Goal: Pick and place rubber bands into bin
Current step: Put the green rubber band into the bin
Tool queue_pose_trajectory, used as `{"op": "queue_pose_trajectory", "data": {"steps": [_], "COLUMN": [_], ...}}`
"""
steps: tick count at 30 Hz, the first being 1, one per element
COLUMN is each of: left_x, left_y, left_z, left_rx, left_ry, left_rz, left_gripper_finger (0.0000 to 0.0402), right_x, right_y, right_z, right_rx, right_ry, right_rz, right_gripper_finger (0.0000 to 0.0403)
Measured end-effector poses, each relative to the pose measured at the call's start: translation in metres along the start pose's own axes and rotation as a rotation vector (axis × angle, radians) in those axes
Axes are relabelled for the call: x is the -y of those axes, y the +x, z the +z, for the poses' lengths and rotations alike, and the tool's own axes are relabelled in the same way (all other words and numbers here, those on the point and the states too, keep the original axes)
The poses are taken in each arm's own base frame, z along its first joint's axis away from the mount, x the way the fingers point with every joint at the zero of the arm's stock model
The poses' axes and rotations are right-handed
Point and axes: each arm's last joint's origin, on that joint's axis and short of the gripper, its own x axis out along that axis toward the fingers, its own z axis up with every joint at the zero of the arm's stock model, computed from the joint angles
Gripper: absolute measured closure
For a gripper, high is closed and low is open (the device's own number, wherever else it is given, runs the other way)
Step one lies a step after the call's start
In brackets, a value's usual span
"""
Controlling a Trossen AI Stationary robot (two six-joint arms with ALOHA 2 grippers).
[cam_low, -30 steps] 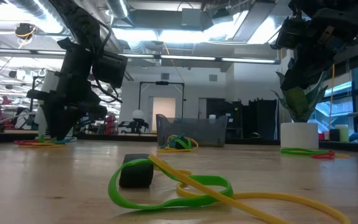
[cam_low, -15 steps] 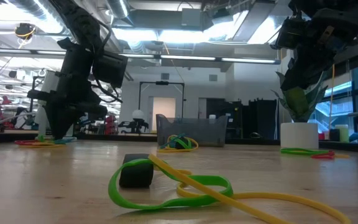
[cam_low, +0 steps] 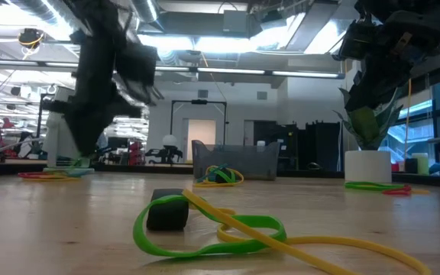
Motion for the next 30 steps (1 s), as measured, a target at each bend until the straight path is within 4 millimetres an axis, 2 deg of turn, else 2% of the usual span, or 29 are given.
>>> {"op": "queue_pose_trajectory", "data": {"steps": [9, 17, 22, 27, 30], "left_x": [0.009, 0.033, 0.043, 0.058, 0.075], "left_y": [-0.065, -0.114, -0.146, -0.167, -0.173], "left_z": [0.001, 0.015, 0.042, 0.081, 0.109], "left_rx": [0.243, 0.551, 0.755, 0.834, 0.851], "left_ry": [0.005, 0.208, 0.300, 0.442, 0.542], "left_rz": [-0.178, -0.365, -0.441, -0.380, -0.379], "left_gripper_finger": [0.0398, 0.0398, 0.0398, 0.0398, 0.0398], "right_x": [0.000, 0.000, 0.000, 0.001, 0.002], "right_y": [0.000, 0.000, 0.000, 0.000, 0.000], "right_z": [0.000, 0.000, 0.000, 0.002, 0.003], "right_rx": [0.000, 0.000, 0.001, 0.022, 0.047], "right_ry": [-0.001, -0.002, -0.002, 0.004, 0.039], "right_rz": [0.000, 0.000, -0.001, -0.025, -0.077], "right_gripper_finger": [0.0391, 0.0391, 0.0391, 0.0391, 0.0391]}}
